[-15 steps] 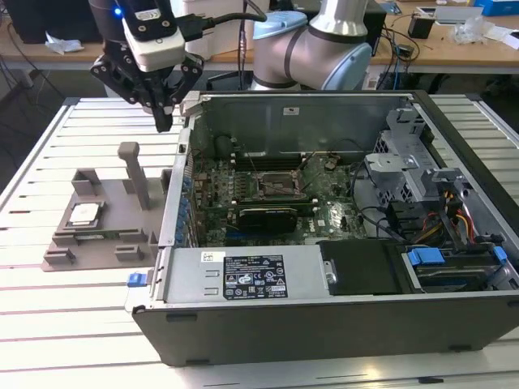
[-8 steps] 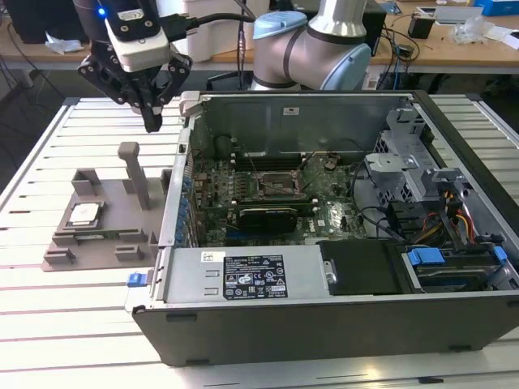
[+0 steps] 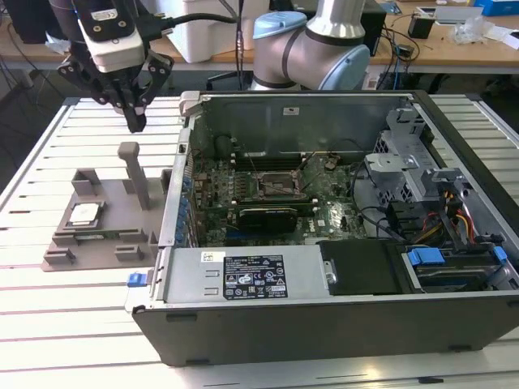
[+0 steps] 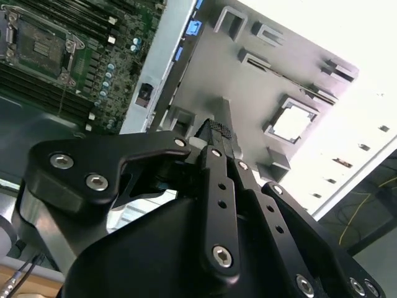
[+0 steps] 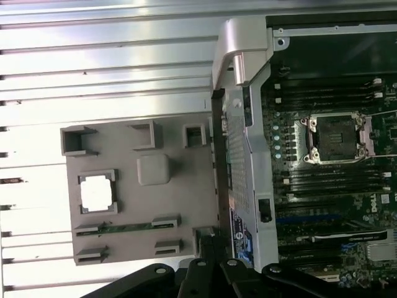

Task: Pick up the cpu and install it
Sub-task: 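Reach for the cpu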

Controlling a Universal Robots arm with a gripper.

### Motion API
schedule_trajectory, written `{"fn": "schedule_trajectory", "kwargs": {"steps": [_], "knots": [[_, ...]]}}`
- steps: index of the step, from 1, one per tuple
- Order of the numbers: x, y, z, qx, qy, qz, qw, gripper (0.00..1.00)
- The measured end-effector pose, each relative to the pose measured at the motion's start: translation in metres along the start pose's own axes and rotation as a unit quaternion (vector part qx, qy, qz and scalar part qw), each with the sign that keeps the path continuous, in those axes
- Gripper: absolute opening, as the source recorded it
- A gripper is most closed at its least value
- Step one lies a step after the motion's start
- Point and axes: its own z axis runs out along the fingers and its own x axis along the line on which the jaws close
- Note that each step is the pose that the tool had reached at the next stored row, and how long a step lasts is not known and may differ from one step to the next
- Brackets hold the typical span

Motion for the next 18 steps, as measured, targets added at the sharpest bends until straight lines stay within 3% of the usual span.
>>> {"fn": "schedule_trajectory", "kwargs": {"steps": [4, 13, 18], "knots": [[0.0076, -0.0006, -0.0002, 0.0000, 0.0000, 0.000, 1.0000, 0.11], [0.0342, -0.0026, -0.0010, 0.0000, 0.0000, 0.000, 1.0000, 0.11], [0.0431, -0.0032, -0.0012, 0.0000, 0.0000, 0.000, 1.0000, 0.11]]}}
